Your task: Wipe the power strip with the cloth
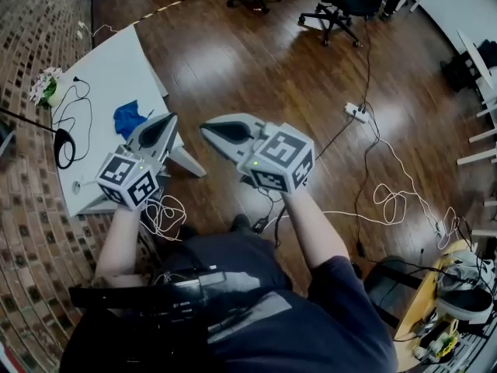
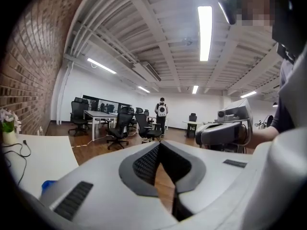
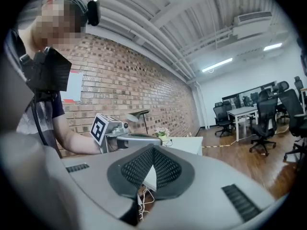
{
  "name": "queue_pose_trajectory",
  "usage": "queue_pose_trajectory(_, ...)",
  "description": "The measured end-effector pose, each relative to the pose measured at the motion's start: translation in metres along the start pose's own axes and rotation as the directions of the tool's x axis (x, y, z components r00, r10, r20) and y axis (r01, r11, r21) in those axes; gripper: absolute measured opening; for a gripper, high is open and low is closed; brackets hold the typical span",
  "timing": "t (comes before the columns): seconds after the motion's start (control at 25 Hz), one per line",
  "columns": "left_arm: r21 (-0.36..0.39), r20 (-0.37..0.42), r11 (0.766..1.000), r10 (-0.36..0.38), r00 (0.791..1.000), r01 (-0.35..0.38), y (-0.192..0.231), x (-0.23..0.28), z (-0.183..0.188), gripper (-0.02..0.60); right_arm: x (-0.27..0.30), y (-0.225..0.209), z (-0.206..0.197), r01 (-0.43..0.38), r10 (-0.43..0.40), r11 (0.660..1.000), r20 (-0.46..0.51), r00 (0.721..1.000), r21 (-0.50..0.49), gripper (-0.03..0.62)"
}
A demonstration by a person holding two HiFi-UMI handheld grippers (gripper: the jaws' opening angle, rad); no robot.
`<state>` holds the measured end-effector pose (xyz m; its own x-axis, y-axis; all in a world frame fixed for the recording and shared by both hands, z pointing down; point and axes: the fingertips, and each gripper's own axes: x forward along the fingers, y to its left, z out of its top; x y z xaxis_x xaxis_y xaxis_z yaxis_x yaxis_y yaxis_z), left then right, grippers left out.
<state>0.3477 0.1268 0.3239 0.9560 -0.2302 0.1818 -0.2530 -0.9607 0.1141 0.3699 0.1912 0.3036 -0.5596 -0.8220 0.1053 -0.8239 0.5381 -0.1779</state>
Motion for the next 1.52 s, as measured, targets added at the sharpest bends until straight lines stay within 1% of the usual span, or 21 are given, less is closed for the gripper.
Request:
queue_pose_trajectory(0.16,0.005,-0.013,1.0,-0.029,0.999,0.03,-0.025,0.035,0.007,-0.008,-0.039,-0.024,0.006,0.028,-0.029,0.999,0.034,0.999,0.035,-0.021)
queue_pose_trajectory(0.32,0.046,-0.028,0.997,-0.063,0.998,0.064,-0.039,0.062,0.017,-0.008,-0.06,-0.044,0.015,0.07,-0.072,0.997,0.054,0.996,0.033,-0.021)
queue_pose_trajectory(0.48,0.062,-0.044,0.994,-0.092,0.995,0.094,-0.038,0.079,0.027,-0.008,-0.066,-0.058,0.028,0.102,-0.104,0.994,0.079,0.991,0.03,-0.021)
queue_pose_trajectory(0.6,0.056,-0.056,0.989,-0.135,0.989,0.138,-0.032,0.095,0.024,-0.007,-0.063,-0.07,0.03,0.14,-0.143,0.989,0.084,0.986,0.035,-0.021)
queue_pose_trajectory(0.84,0.055,-0.05,0.963,-0.261,0.964,0.264,-0.043,0.14,0.026,-0.007,-0.081,-0.101,0.033,0.268,-0.271,0.962,0.072,0.96,0.051,-0.021)
queue_pose_trajectory(1.04,0.025,-0.048,0.932,-0.359,0.932,0.361,-0.048,0.17,0.026,-0.007,-0.095,-0.131,0.031,0.385,-0.389,0.92,0.04,0.921,0.072,-0.023)
queue_pose_trajectory(1.16,0.011,-0.064,0.921,-0.387,0.92,0.389,-0.044,0.182,0.02,-0.006,-0.093,-0.142,0.025,0.428,-0.43,0.901,0.01,0.903,0.066,-0.023)
queue_pose_trajectory(1.28,-0.015,-0.062,0.912,-0.409,0.91,0.409,-0.036,0.192,0.019,-0.007,-0.089,-0.149,0.022,0.455,-0.456,0.887,-0.007,0.89,0.073,-0.023)
queue_pose_trajectory(1.44,-0.075,-0.076,0.895,-0.445,0.892,0.44,-0.035,0.204,0.004,-0.008,-0.088,-0.161,0.014,0.49,-0.49,0.864,-0.037,0.871,0.112,-0.023)
queue_pose_trajectory(1.52,-0.102,-0.092,0.889,-0.456,0.885,0.447,-0.035,0.209,-0.006,-0.008,-0.089,-0.164,0.01,0.496,-0.494,0.86,-0.046,0.868,0.121,-0.023)
